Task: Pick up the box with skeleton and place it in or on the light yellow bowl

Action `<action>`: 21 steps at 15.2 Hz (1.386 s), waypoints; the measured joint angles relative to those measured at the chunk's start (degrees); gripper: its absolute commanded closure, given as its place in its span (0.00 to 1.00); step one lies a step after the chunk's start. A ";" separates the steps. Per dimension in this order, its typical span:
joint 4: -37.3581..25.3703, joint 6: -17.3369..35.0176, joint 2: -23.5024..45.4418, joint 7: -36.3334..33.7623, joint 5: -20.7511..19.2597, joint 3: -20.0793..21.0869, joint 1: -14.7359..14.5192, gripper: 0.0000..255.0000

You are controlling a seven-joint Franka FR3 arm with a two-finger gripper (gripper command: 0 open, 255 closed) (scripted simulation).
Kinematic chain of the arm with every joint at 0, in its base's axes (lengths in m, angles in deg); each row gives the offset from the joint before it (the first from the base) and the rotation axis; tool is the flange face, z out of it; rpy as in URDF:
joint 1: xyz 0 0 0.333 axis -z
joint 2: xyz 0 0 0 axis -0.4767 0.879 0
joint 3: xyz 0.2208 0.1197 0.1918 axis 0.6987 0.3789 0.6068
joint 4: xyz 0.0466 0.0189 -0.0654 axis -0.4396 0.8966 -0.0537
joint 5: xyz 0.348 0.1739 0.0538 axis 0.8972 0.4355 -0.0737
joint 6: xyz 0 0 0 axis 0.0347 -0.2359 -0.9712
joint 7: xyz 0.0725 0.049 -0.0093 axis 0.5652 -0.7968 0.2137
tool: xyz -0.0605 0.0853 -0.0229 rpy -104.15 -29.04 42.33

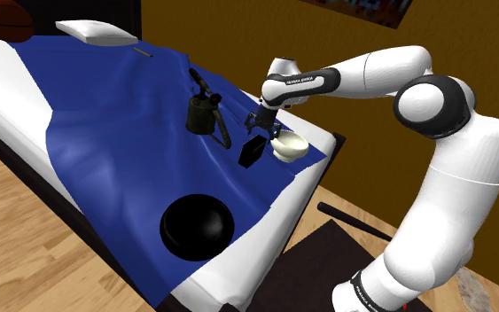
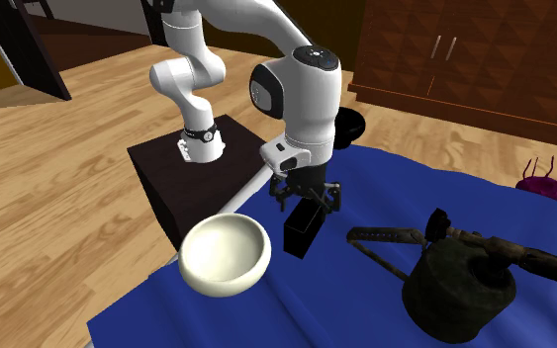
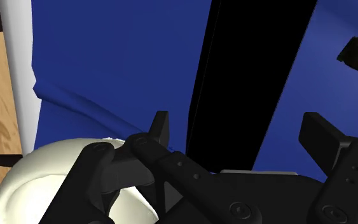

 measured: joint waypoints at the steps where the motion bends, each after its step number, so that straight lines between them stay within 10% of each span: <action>1: 0.42 0.60 0.19 -0.15 -0.04 -0.03 -0.03 0.00; 11: 1.70 3.65 1.94 -0.36 -0.32 -0.19 -0.05 0.00; 12: 1.70 3.65 1.94 -0.36 -0.32 -0.19 -0.05 1.00; 21: 1.69 3.66 1.91 -0.36 -0.31 -0.19 -0.04 1.00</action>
